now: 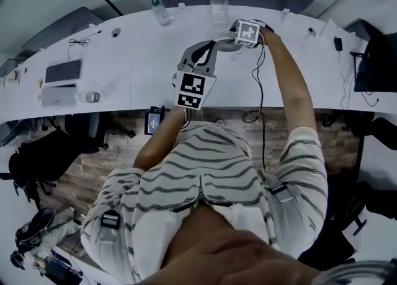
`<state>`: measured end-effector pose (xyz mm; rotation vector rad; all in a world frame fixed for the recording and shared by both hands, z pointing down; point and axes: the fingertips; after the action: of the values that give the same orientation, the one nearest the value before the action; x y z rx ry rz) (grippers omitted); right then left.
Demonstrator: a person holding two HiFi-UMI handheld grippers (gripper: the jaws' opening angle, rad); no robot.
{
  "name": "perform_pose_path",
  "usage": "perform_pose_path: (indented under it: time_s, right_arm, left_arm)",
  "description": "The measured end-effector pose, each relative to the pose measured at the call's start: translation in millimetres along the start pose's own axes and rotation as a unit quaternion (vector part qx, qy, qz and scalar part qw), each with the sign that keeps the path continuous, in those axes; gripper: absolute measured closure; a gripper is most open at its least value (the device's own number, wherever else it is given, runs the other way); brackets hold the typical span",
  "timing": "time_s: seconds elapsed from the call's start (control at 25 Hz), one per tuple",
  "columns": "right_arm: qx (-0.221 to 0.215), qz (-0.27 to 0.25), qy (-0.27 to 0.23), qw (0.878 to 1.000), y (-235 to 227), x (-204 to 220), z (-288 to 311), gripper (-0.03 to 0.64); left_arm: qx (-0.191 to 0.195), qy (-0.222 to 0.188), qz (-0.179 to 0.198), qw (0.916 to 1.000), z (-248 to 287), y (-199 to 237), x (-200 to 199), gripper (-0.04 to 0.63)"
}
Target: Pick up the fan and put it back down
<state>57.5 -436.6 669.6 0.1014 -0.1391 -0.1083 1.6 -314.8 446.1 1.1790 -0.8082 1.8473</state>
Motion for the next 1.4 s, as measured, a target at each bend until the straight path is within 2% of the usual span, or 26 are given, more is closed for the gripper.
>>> perform_pose_path:
  time_s: [0.24,0.44,0.6,0.92,1.28,1.4]
  right_arm:
    - [-0.034,0.005,0.014,0.999,-3.1,-2.9,16.7,0.411]
    - [-0.088,0.013,0.036,0.995,7.0,-1.7,25.8,0.403]
    - [-0.073,-0.011,0.043,0.996,4.9,-3.8,34.5,0.393]
    - [-0.053,-0.007,0.04,0.998,6.7,-5.9,31.5,0.393]
    - [-0.029,0.056,0.033,0.997,14.5,3.4,25.2,0.393]
    - [-0.024,0.091,0.014,0.995,13.5,3.1,17.4,0.393]
  left_arm:
    - [-0.017,0.015,0.001,0.9997,2.4,11.6,9.9,0.588]
    - [-0.011,0.017,0.005,0.9998,4.2,7.5,11.5,0.588]
    - [-0.012,0.016,0.003,0.9998,4.7,9.5,12.5,0.588]
    - [-0.008,0.013,-0.001,0.9999,7.1,7.9,10.0,0.588]
    - [0.001,0.007,0.004,1.0,0.1,-5.5,5.7,0.588]
    - [0.002,0.006,0.003,1.0,-2.0,-7.7,6.2,0.588]
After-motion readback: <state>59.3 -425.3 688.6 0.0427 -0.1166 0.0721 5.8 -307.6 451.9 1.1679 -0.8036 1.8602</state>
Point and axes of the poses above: the fingertips, and each gripper's own axes: z forward along the fingers, y to its left, x out of its underside, and after that the axes turned 11 degrees about y, right-handed
